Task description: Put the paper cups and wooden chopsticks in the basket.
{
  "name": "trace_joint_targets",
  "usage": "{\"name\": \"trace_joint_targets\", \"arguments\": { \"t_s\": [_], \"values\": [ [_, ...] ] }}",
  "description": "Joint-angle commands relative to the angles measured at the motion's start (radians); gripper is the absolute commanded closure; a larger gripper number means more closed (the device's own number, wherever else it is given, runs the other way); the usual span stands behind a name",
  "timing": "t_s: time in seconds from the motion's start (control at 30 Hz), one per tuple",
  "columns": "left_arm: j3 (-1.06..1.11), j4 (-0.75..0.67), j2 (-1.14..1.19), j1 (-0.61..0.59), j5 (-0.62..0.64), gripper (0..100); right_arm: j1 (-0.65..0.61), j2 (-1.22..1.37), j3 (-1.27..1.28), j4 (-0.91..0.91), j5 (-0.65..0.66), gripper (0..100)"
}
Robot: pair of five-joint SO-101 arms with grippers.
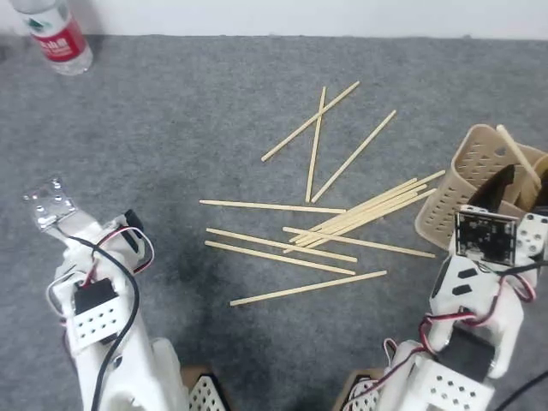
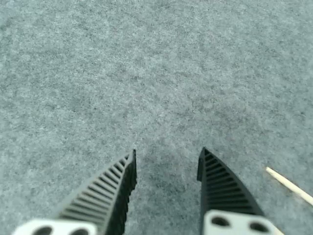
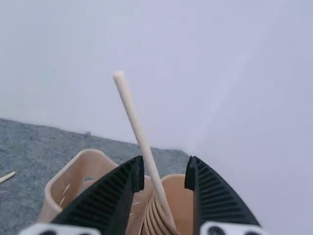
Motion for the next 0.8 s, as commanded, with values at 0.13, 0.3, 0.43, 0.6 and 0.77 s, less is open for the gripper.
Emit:
{"name": "trace_joint_targets", "arguments": {
  "t_s": [0.13,0.3,0.43,0.6,0.77],
  "values": [
    [-0.01,-0.023,-0.017,0.009,0.005,80,-0.004,0.237,-0.063,-0.17,0.06,90.6],
    [-0.01,-0.025,-0.017,0.009,0.005,80,-0.008,0.229,-0.061,-0.174,0.057,96.8],
    [-0.01,-0.025,-0.017,0.009,0.005,80,-0.01,0.222,-0.068,-0.182,0.061,99.0],
    [-0.01,-0.025,-0.017,0.011,0.005,80,-0.007,0.222,-0.267,-0.124,0.055,99.1],
    [-0.01,-0.025,-0.017,0.011,0.005,80,-0.064,0.263,-0.589,0.047,-0.035,99.1]
  ]
}}
